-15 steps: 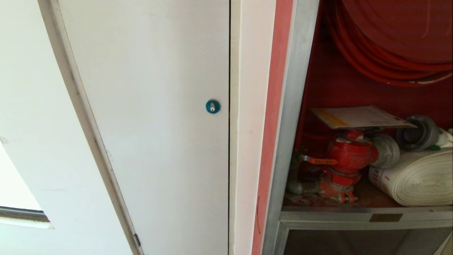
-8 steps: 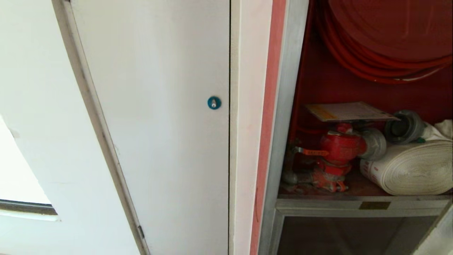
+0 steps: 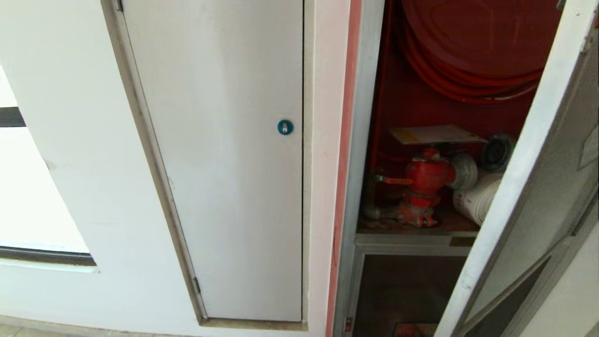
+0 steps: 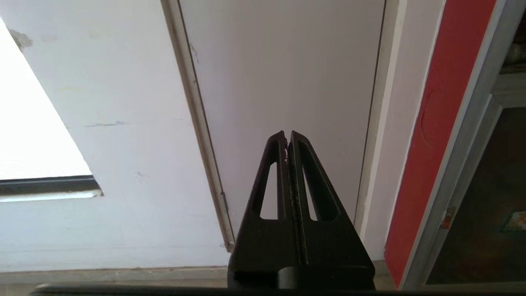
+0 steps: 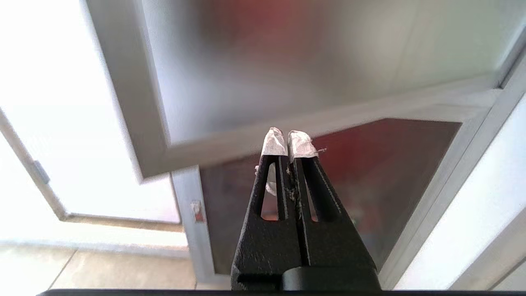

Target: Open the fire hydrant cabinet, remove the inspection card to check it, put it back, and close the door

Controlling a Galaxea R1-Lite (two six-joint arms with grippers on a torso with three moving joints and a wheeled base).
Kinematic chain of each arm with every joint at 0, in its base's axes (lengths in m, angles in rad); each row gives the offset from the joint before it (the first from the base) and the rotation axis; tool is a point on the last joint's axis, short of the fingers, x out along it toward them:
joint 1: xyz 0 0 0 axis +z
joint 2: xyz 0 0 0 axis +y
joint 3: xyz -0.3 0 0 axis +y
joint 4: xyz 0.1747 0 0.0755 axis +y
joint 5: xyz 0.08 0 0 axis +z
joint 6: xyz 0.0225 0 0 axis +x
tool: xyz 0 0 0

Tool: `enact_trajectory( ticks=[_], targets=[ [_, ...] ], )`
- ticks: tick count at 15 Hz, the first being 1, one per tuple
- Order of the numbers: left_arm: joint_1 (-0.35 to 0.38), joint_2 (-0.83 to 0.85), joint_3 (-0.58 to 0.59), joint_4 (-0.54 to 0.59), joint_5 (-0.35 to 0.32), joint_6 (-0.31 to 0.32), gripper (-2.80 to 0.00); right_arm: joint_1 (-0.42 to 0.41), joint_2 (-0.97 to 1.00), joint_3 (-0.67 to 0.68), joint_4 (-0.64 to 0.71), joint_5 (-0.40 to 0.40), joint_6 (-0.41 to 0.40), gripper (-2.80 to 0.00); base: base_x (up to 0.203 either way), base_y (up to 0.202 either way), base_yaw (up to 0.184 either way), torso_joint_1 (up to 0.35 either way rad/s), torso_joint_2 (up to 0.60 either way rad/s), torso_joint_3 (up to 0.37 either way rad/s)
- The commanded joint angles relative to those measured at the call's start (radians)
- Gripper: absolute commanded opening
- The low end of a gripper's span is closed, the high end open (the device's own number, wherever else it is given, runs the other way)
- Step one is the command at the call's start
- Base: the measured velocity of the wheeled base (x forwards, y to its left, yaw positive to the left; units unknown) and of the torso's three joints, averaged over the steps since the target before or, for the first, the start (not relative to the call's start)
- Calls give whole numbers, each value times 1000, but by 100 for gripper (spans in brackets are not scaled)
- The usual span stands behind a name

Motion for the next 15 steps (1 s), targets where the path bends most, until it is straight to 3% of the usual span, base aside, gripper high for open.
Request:
enact_trajectory(
  ticks=[1, 15],
  targets=[
    [0, 1, 28, -1, 0, -2, -280, 0, 1, 0, 0, 0, 0, -280, -194, 0, -2, 4, 2, 2],
    [0, 1, 28, -1, 0, 1, -280, 0, 1, 0, 0, 0, 0, -280, -194, 0, 1, 2, 3, 3]
  ],
)
